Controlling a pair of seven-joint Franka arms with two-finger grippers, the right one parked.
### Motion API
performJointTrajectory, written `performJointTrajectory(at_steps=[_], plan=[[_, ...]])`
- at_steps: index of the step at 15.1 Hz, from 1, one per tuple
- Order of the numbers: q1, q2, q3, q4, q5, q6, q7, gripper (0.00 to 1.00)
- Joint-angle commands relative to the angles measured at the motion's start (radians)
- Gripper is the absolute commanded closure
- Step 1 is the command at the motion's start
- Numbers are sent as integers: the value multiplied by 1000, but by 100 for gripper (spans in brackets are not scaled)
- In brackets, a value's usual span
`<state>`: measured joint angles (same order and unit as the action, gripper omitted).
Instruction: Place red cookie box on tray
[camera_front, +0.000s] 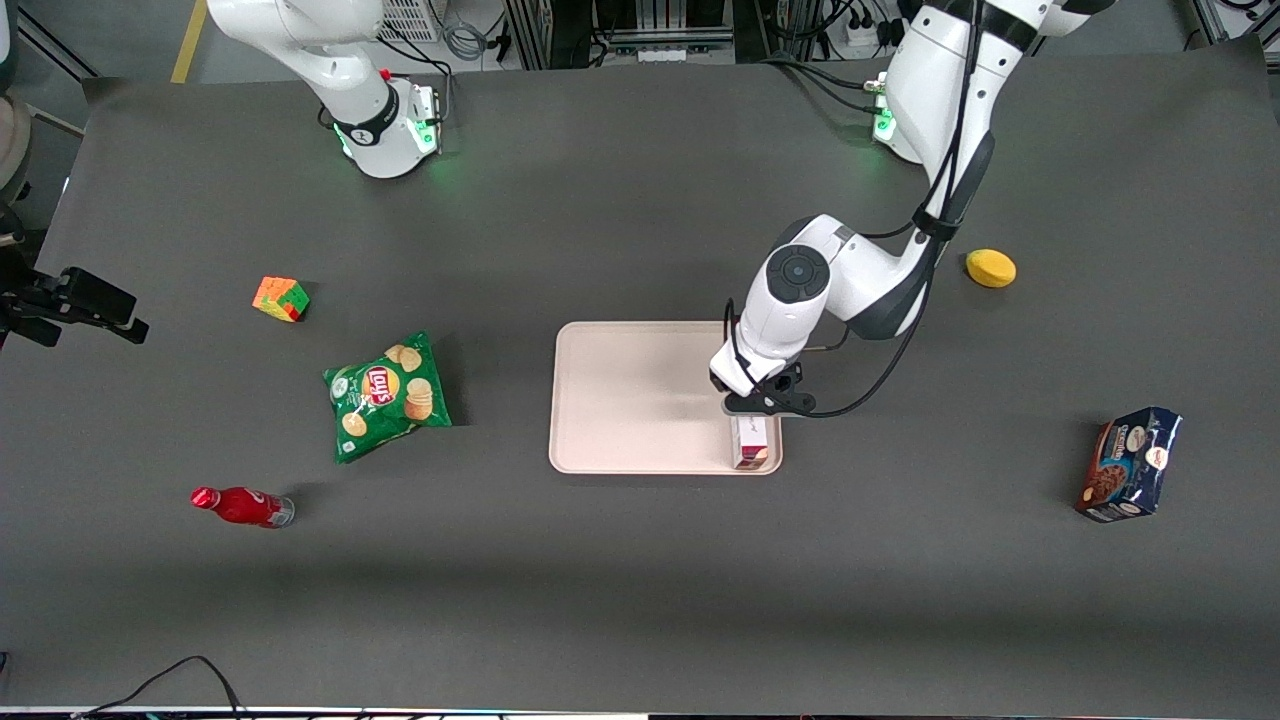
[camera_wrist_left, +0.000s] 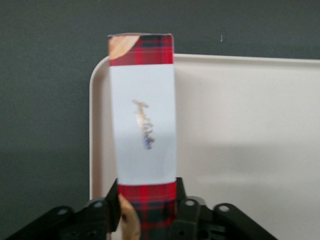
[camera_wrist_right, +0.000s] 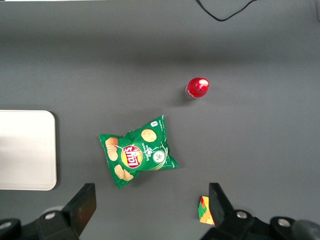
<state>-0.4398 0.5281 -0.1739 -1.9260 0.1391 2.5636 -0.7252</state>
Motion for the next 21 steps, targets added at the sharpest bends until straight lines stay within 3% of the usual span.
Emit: performJointTrajectory(at_steps=[1,6,10,17,20,21], plan=[[-7,-26,5,-10,14,4,-100,0],[3,-100,4,24,14,-90,-88,0],[16,-161,11,189,13,-421,34,0],[173,-305,16,376,1,-813,352,0],[204,-345,101,465,-19,-954,553,0],[204,-368,157,478,-60,-970,626,0]])
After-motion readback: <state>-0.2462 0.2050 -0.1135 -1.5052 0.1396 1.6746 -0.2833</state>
